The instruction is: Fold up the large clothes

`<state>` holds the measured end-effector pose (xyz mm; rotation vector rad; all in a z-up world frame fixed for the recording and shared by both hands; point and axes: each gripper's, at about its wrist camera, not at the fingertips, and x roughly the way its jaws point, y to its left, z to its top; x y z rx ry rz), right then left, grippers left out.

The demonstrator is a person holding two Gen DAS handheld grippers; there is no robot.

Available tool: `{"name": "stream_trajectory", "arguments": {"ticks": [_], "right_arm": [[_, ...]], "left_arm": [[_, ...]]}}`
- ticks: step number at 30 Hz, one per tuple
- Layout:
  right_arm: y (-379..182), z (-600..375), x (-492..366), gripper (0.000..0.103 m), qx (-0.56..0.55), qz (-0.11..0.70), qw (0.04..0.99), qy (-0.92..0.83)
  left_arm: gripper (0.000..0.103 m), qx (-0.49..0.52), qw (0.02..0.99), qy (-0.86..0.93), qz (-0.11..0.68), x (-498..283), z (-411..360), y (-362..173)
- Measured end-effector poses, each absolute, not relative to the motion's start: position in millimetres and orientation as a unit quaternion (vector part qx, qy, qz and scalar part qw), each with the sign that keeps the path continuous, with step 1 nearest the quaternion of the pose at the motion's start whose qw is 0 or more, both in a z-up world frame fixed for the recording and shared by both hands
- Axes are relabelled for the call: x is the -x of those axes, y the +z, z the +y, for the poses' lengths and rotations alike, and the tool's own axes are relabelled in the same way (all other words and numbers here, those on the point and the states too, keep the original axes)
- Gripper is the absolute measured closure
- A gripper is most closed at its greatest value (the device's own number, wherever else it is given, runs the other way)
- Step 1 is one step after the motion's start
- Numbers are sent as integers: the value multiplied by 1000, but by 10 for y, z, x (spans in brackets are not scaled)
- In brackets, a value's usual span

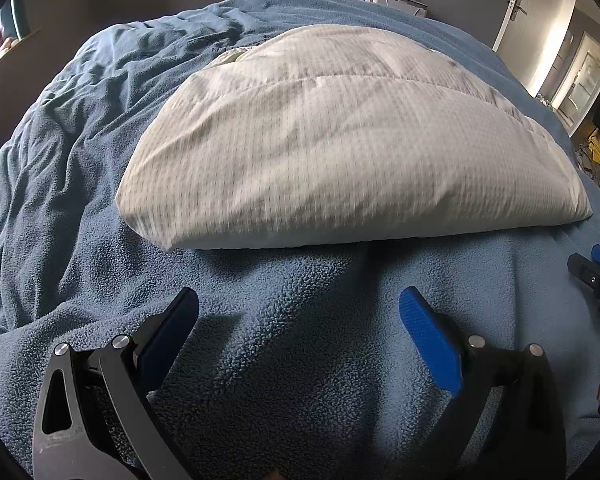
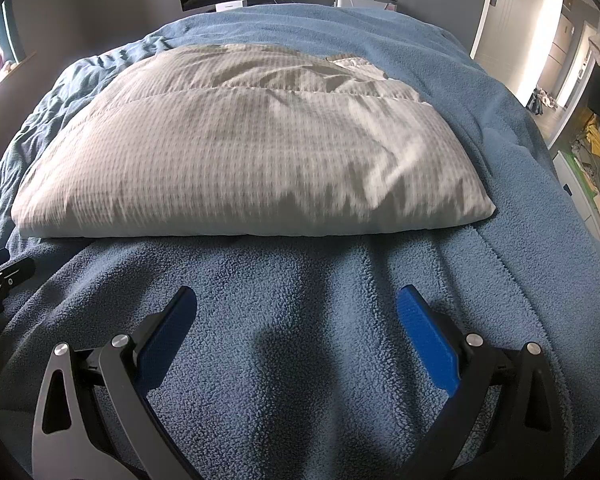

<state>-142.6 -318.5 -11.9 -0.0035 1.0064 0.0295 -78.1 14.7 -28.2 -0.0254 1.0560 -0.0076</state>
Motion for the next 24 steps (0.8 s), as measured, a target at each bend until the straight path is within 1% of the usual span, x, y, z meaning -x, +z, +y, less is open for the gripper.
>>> {"name": "stream_trajectory", "arguments": {"ticks": [14, 24], "right_arm": [[-120, -3190, 1406, 8, 3, 483, 876, 14], [-120, -3187, 1407, 8, 4, 483, 875, 13]], "left_arm": [[7, -2, 863, 7, 506, 775, 125, -311], [7, 11, 868, 12, 497, 763, 103, -280]]}}
